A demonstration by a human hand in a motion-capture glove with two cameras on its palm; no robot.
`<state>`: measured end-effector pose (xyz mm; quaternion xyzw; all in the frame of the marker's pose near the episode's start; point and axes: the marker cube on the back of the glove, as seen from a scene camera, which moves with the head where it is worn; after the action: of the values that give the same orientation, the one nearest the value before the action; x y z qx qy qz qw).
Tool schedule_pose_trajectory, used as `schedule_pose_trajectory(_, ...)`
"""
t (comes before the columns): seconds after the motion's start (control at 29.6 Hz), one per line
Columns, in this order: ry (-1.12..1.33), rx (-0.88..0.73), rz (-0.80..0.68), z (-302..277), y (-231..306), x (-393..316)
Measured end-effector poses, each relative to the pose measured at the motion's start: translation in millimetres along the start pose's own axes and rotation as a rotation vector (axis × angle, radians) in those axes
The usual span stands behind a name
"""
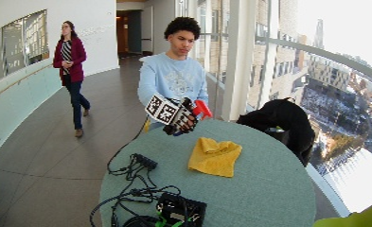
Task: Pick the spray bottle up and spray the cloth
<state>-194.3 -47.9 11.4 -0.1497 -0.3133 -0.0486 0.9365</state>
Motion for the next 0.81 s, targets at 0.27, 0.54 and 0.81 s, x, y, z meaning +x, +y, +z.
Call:
schedule_pose_trajectory(0.27, -0.094, -0.002, -0.157, 42.2, -11.9, -41.2)
schedule_pose_trajectory(0.54, -0.228, -0.011, -0.316, 112.8, -37.2, -92.5)
schedule_pose_trajectory(0.81, -0.253, -0.038, -0.390, 169.6, -60.9, -121.8)
